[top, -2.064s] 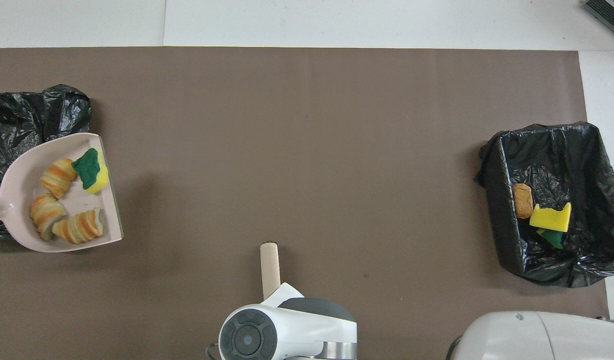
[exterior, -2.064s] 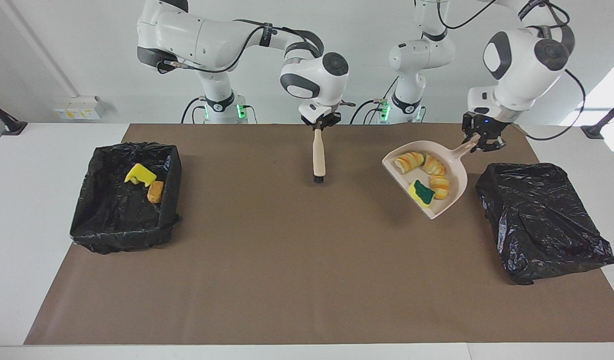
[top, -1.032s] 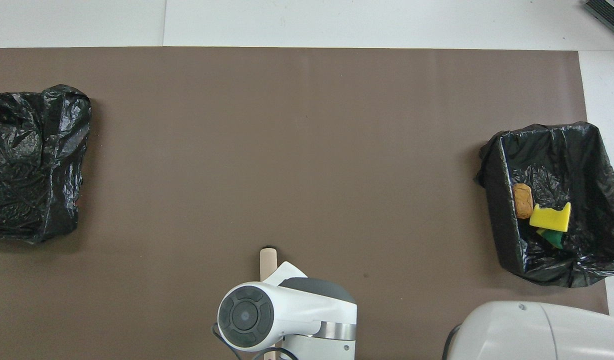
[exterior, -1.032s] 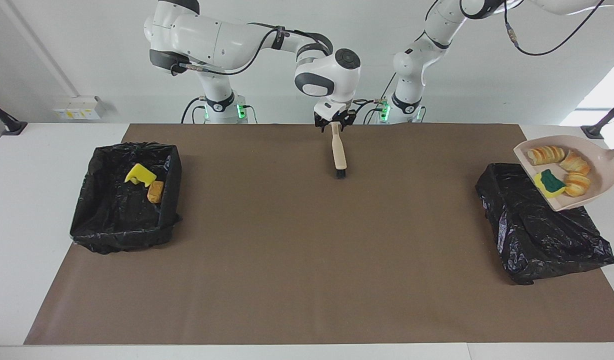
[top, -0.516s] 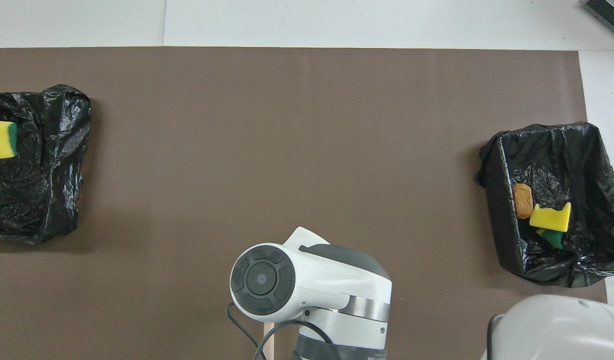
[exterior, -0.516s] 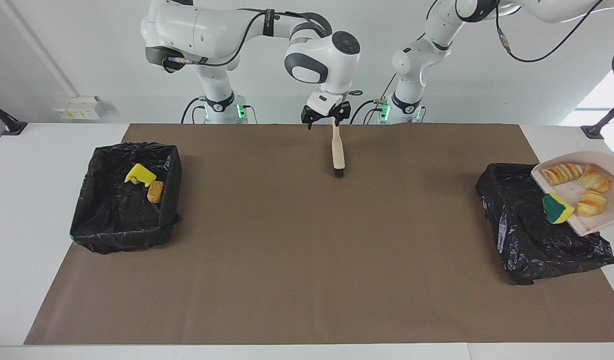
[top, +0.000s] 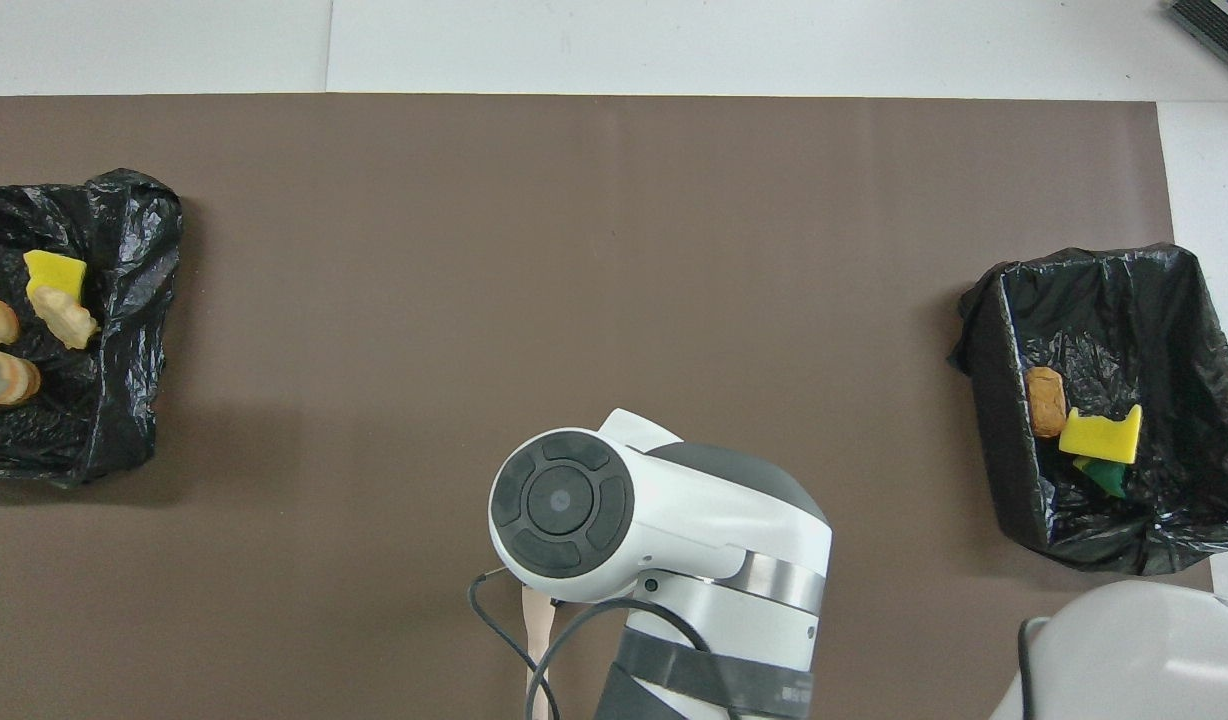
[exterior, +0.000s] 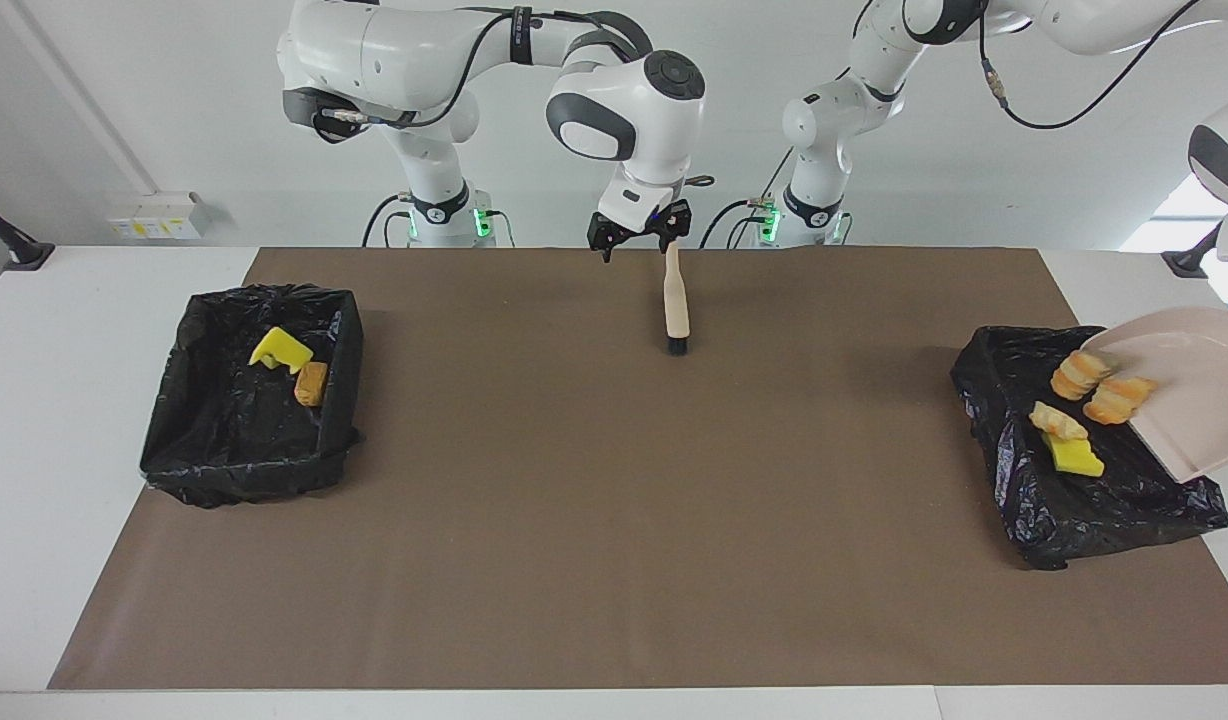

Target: Sweep and dump trash in bin

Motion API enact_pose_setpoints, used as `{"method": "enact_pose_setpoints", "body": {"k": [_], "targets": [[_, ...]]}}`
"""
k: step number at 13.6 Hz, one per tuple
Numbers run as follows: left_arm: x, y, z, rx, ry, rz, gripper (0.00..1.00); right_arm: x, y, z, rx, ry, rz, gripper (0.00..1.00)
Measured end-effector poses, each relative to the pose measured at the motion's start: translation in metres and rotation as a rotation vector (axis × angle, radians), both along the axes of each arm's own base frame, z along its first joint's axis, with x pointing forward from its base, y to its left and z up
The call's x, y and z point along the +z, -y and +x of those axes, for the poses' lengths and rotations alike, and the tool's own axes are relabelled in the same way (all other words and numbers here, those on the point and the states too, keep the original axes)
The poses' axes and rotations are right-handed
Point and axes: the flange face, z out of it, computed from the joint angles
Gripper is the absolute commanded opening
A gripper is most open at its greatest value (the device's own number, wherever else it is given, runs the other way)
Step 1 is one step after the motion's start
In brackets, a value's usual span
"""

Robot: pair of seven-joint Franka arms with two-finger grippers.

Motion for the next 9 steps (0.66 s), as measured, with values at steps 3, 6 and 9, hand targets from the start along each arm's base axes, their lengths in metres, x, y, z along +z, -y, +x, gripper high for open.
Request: {"method": "enact_pose_setpoints", "body": {"k": [3,6,9], "targets": [[-0.001,0.014,0.002,0.004,0.013,0.039,0.00,0.026,0.010,0.020,0.032,-0.015,0.039,1.00],[0.009,0.011,0.001,-0.006,0.002,0.131,0.00,0.041,0.027,0.036,0.094,-0.009,0.041,1.00],[0.025,0.014,-0.003,0.003,0.034,0.113,0.00,0.053,0.058,0.054,0.143,-0.018,0.050,1.00]]}}
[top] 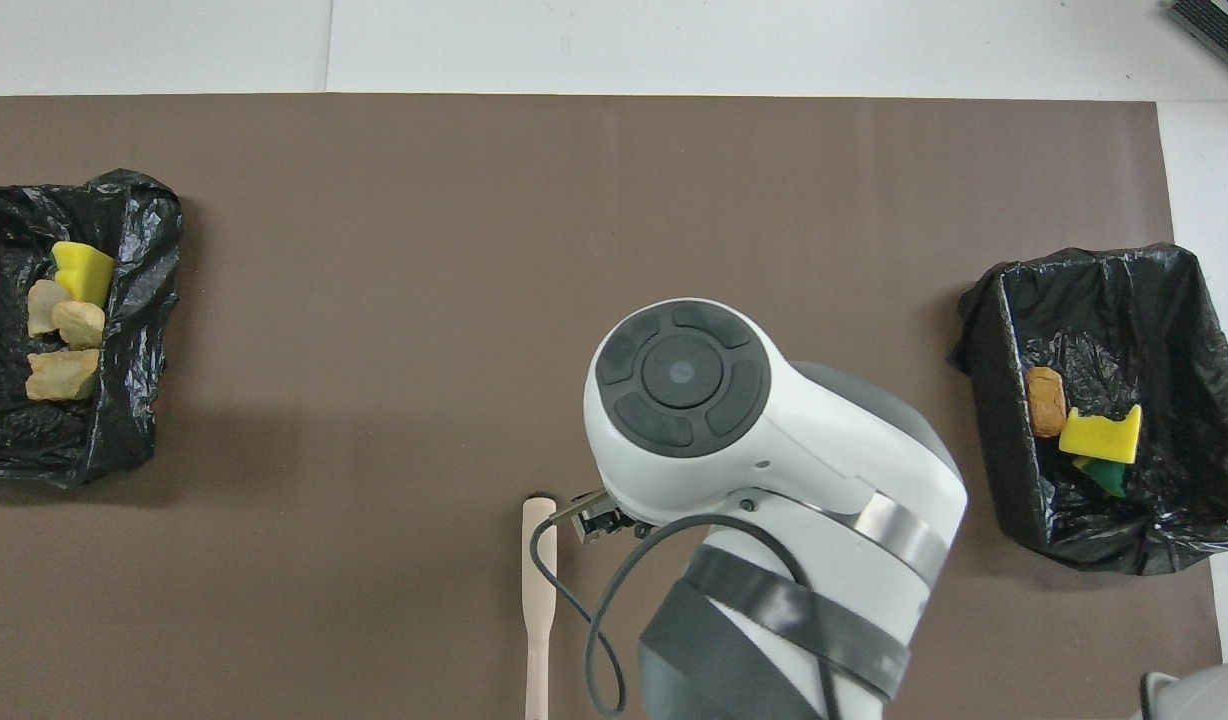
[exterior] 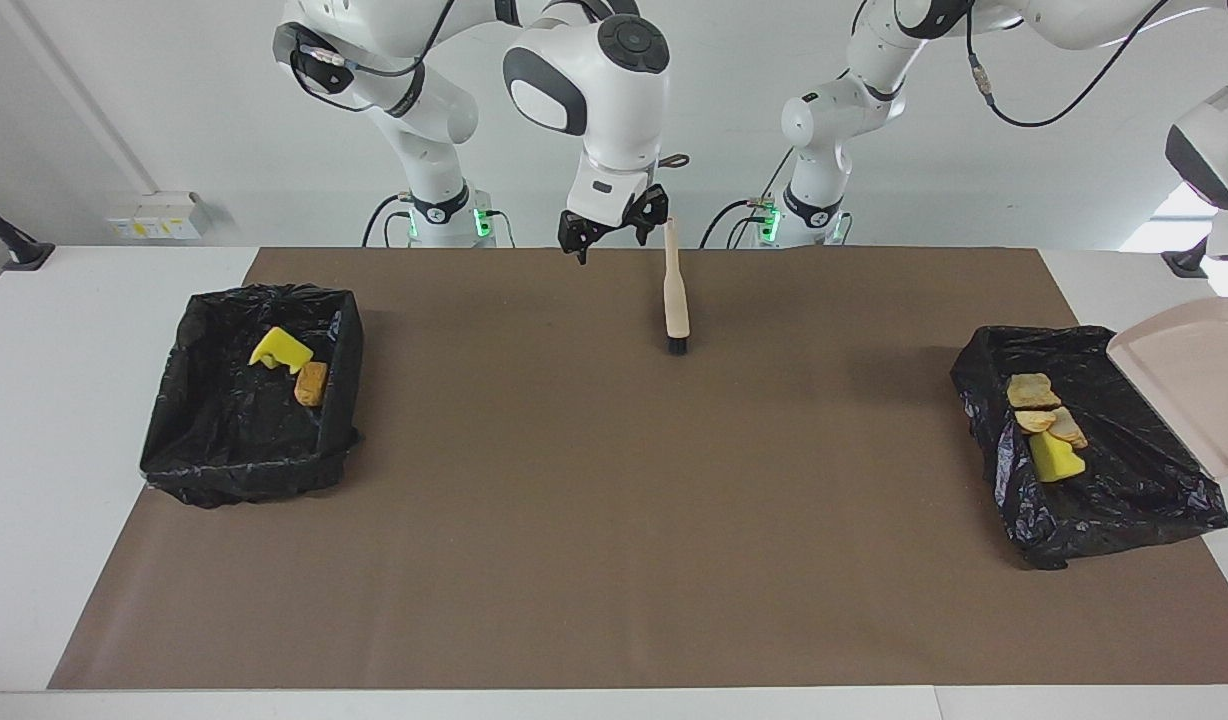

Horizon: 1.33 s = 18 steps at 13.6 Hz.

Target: Sweep and dump trash in bin

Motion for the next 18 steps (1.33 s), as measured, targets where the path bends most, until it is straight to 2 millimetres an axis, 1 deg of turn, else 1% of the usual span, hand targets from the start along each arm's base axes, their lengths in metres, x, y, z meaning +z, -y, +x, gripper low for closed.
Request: {"method": "enact_pose_setpoints", "body": {"k": [4,6,8,10,11,12,13,15,18], "targets": [[0.011,0.008,-0.012,0.077,0.064,-0.213,0.00,0.002,0.050,0.031,0.043,-0.017,0.005,1.00],[0.020,0.018,-0.018,0.141,0.114,-0.330,0.00,0.005,0.072,0.045,0.038,-0.018,0.014,1.00],[0.032,0.036,-0.027,0.245,0.205,-0.444,0.00,0.011,0.094,0.058,0.036,-0.013,0.021,1.00],[0.039,0.062,-0.033,0.393,0.307,-0.564,0.00,0.016,0.116,0.068,0.046,-0.004,0.020,1.00],[0.039,0.080,-0.034,0.474,0.346,-0.609,0.00,0.018,0.126,0.073,0.050,0.002,0.017,1.00],[0.038,0.103,-0.033,0.557,0.378,-0.640,0.00,0.021,0.136,0.078,0.053,0.011,0.010,1.00],[0.034,0.131,-0.032,0.633,0.405,-0.662,0.00,0.023,0.146,0.082,0.057,0.020,0.000,1.00],[0.026,0.194,-0.031,0.774,0.448,-0.704,0.00,0.026,0.163,0.089,0.051,0.026,-0.004,1.00],[0.006,0.288,-0.041,0.984,0.491,-0.740,0.00,0.033,0.191,0.096,0.013,0.037,0.000,1.00]]}}
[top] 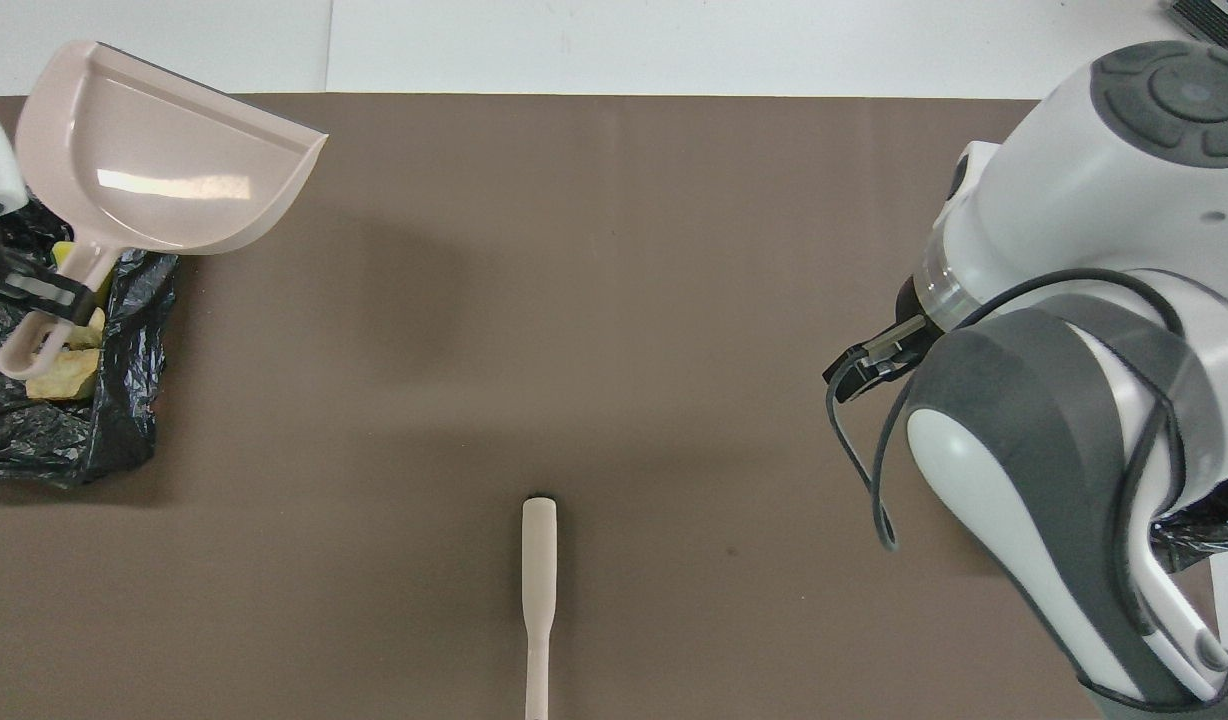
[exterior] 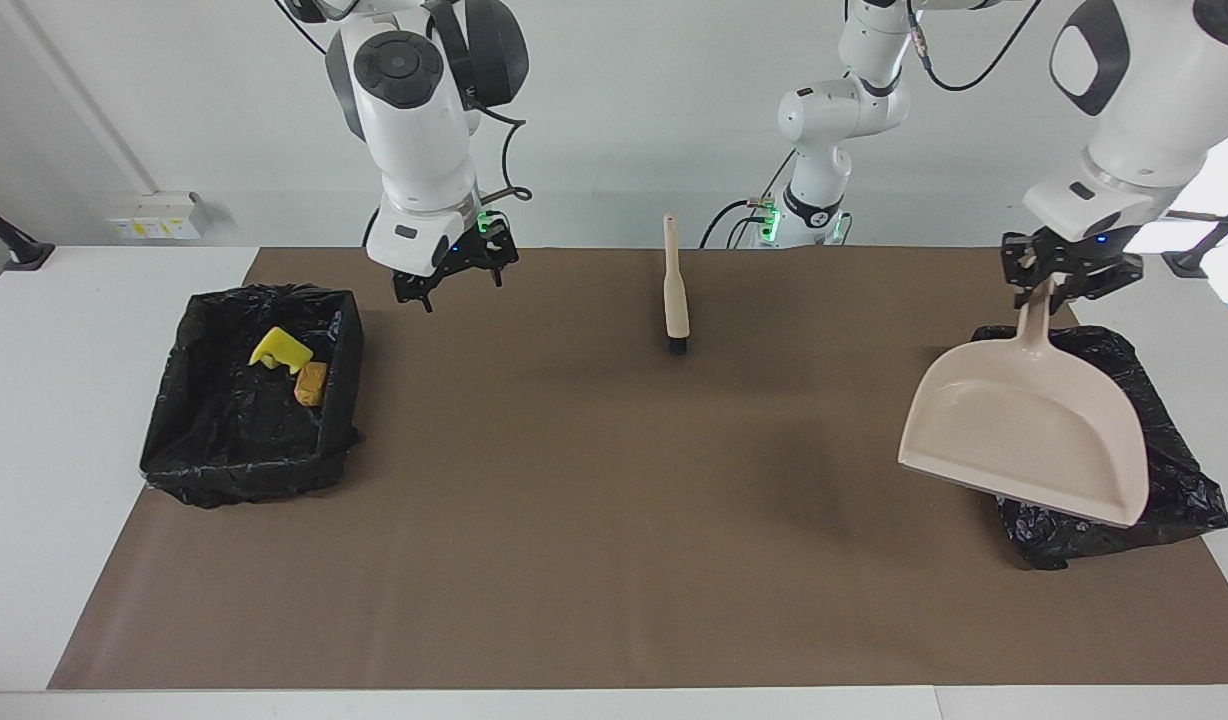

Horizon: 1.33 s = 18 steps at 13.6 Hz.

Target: Sweep and dump trash in bin

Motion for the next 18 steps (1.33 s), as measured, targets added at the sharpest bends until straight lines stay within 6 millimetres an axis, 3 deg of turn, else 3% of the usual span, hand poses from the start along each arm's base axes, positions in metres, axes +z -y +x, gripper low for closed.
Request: {"method": "enact_pose_setpoints", "body": {"k": [2,5,10,14,18], "targets": [[-0.012,0.055,-0.009,0.084,-0.011,-0.031,0.00,0.005,0.012,0.006,-0.025,0.036,-0.003,1.00],[-0.034,0.121,-0.018,0.144,0.023,-0.068,0.00,0.012,0.033,0.014,-0.055,0.086,-0.011,1.00],[-0.108,0.218,-0.043,0.186,0.038,-0.125,0.00,0.016,0.101,0.031,-0.157,0.145,-0.025,1.00],[-0.176,0.272,-0.047,0.203,0.020,-0.150,0.00,0.024,0.131,0.029,-0.221,0.158,-0.016,1.00],[-0.208,0.296,-0.048,0.180,0.012,-0.163,0.00,0.038,0.145,0.016,-0.315,0.166,0.034,1.00]]}}
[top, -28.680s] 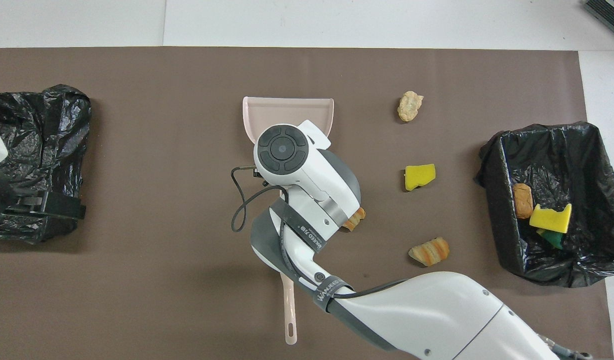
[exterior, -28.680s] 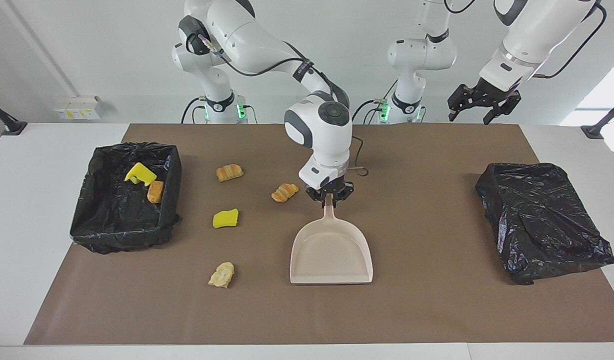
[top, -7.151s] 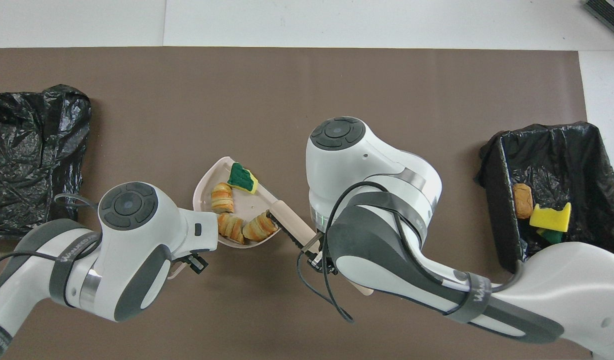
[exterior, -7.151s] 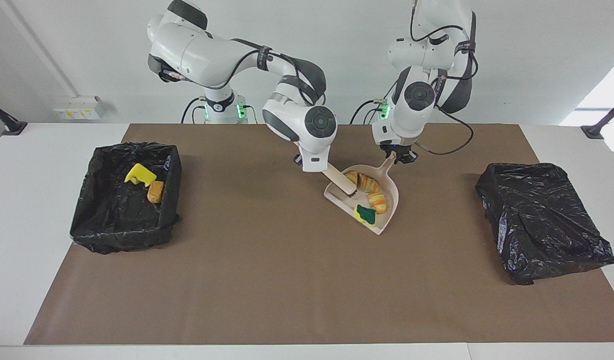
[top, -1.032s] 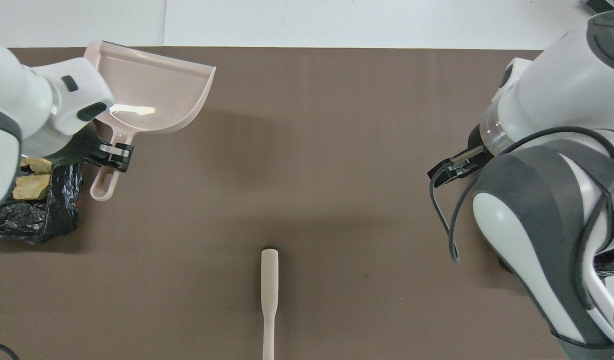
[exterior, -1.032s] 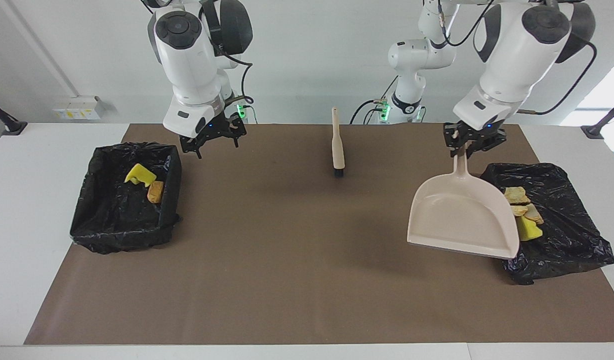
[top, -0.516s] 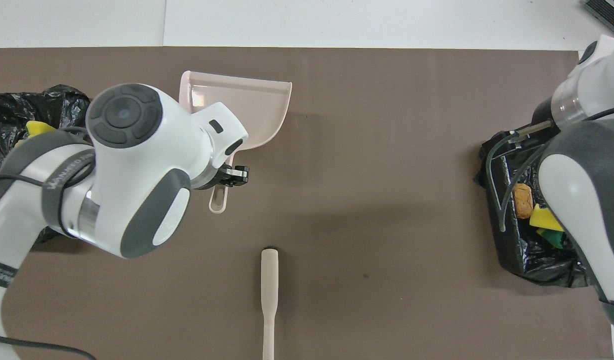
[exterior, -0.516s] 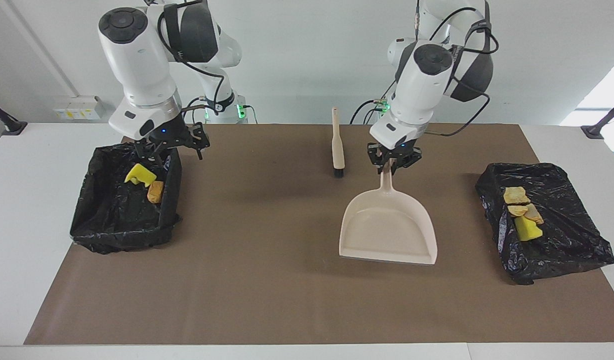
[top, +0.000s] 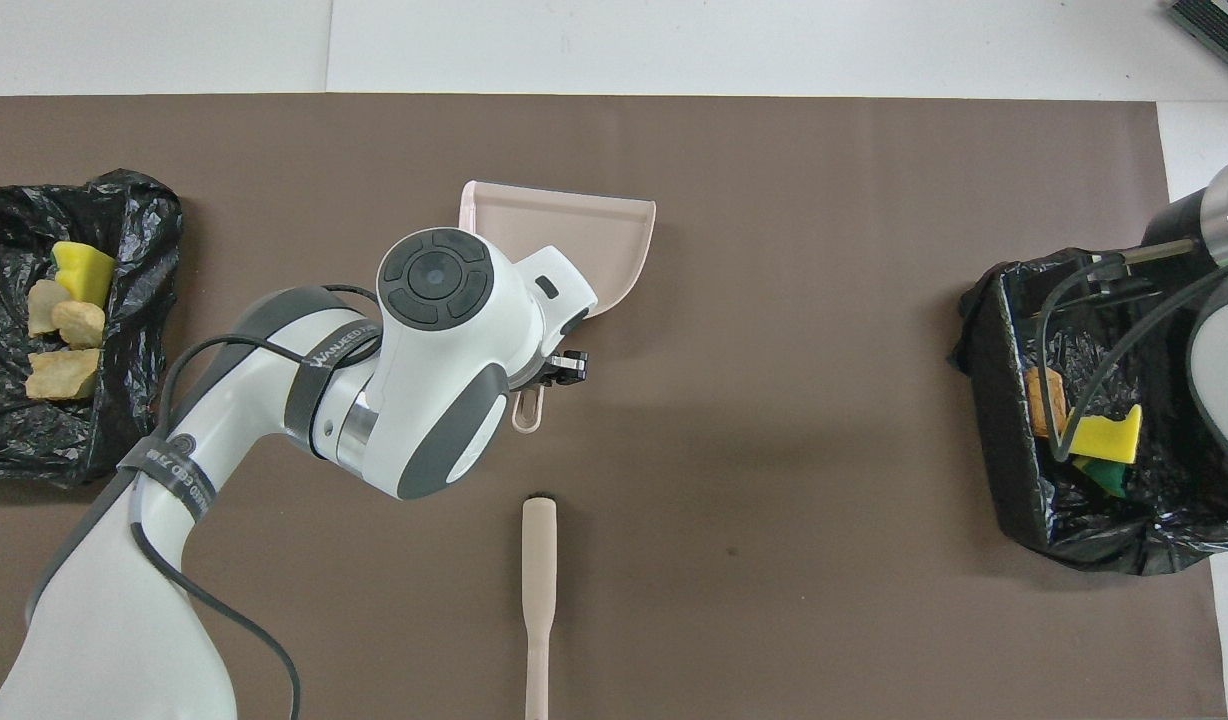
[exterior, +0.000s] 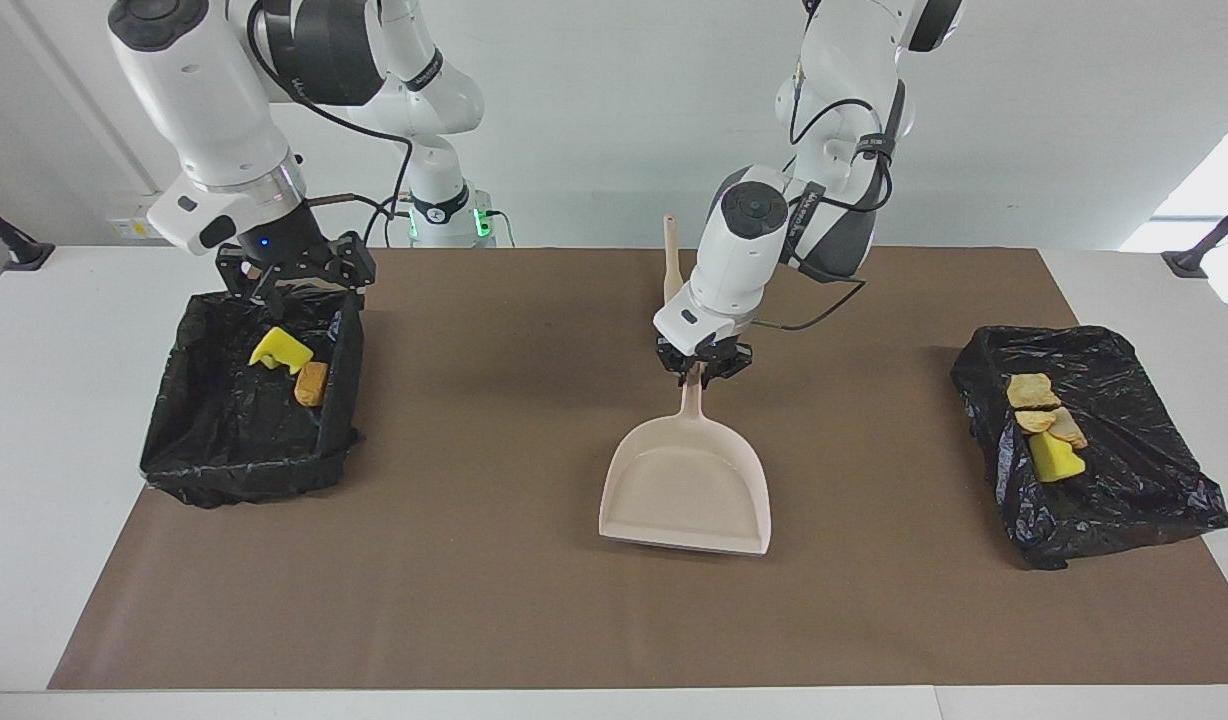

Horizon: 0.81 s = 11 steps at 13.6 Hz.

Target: Sweep and dump trash in bin

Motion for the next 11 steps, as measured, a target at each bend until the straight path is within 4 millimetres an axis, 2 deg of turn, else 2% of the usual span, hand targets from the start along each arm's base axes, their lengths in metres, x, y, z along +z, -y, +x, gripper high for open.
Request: {"method": "enact_pose_setpoints", "body": {"k": [4,8,11], "targets": [[-0.018,0.012,-0.006,-0.015,-0.014,-0.005,0.00,0.008,0.003,-0.016,-0.026,0.006,0.000,1.00],[-0.037,0.016,-0.008,-0.013,-0.036,-0.006,0.00,0.010,0.019,-0.025,-0.054,0.005,-0.002,1.00],[-0.038,0.018,-0.008,0.027,-0.045,-0.026,0.00,0.009,0.020,-0.025,-0.062,0.003,-0.002,1.00]]}}
